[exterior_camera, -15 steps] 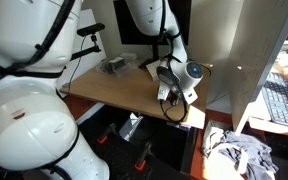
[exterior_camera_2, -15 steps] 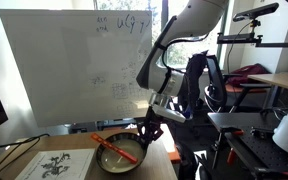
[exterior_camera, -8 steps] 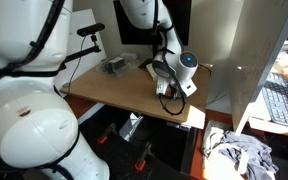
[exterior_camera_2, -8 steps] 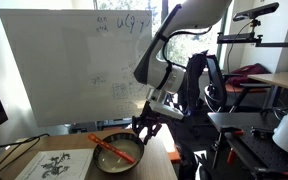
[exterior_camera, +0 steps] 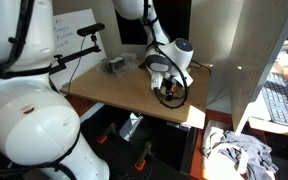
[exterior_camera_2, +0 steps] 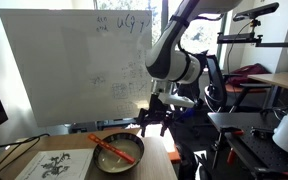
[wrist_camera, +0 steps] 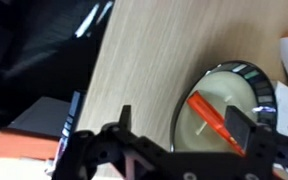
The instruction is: Move the bowl to the right
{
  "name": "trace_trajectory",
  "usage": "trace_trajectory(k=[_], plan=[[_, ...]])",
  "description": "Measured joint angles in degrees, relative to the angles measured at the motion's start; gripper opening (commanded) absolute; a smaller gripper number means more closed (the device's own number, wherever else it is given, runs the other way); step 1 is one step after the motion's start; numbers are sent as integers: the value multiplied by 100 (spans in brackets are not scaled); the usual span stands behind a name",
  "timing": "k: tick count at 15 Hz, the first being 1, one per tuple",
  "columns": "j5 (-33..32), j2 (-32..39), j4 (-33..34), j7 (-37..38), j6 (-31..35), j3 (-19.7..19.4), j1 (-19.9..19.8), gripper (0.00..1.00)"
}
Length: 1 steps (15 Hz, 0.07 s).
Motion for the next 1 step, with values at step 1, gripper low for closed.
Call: trace_trajectory(k=[1], plan=[[-472, -186, -139, 476, 0, -41, 100, 100]])
